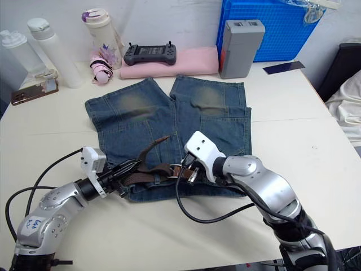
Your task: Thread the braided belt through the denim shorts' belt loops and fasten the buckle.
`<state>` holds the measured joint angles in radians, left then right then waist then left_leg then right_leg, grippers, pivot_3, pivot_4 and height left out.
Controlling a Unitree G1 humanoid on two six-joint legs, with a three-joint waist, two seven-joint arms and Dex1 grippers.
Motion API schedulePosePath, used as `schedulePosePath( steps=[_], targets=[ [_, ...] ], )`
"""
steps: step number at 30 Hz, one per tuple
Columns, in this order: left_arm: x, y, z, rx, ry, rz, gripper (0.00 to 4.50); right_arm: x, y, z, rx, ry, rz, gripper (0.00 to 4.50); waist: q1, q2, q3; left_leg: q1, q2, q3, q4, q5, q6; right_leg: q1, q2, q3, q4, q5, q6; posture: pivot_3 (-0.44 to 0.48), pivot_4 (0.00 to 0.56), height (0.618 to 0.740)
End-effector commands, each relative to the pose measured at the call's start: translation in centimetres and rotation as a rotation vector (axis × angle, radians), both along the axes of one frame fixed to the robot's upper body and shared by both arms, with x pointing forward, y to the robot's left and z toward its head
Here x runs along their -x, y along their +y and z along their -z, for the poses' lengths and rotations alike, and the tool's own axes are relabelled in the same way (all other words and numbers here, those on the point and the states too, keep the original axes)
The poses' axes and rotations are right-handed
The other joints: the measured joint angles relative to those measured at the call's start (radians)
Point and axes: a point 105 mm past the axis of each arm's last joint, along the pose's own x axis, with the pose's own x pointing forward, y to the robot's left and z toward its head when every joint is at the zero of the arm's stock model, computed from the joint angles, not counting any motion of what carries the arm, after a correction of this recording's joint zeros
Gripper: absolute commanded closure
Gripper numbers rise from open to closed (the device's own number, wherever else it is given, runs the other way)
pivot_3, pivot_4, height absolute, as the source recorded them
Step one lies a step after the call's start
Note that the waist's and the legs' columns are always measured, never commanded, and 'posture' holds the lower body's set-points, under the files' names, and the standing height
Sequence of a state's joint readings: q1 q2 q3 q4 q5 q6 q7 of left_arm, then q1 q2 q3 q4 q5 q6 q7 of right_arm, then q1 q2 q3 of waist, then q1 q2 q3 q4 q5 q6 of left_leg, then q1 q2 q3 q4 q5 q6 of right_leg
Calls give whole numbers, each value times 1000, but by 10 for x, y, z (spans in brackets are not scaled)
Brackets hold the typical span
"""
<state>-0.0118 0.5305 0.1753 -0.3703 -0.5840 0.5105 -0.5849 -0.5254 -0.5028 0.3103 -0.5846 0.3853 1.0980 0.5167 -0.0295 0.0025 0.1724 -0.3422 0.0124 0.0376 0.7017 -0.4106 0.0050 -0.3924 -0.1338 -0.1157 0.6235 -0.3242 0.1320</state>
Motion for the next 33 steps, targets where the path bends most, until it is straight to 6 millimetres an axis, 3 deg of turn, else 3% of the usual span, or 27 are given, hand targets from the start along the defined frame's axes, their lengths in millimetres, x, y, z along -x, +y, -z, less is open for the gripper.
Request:
schedulePosePath(
  steps=[1,8,16,23,33],
  targets=[
    [-1,7,-12,-26,-53,5,4500,5,10,0,-21,8,-24,4487,0,0,0,0,0,0,0,0,0,0,0,0,0,0,0,0,150,740],
    [4,11,-11,-60,-49,33,4500,2,14,12,-18,70,9,4487,-1,0,0,0,0,0,0,0,0,0,0,0,0,0,0,0,150,740],
    [8,15,-10,-83,-34,48,4500,10,7,-3,-76,60,21,4487,0,0,0,0,0,0,-1,0,0,0,0,0,0,0,0,0,150,740],
    [9,15,-9,-82,-25,56,4500,18,3,0,-69,74,44,4487,-1,0,0,0,0,0,-1,0,0,0,0,0,0,0,0,0,150,740],
    [10,11,-7,-80,-31,66,4500,3,14,14,-22,68,54,4487,-2,0,0,0,0,0,-1,0,0,0,0,0,0,0,0,0,150,740]
  ],
)
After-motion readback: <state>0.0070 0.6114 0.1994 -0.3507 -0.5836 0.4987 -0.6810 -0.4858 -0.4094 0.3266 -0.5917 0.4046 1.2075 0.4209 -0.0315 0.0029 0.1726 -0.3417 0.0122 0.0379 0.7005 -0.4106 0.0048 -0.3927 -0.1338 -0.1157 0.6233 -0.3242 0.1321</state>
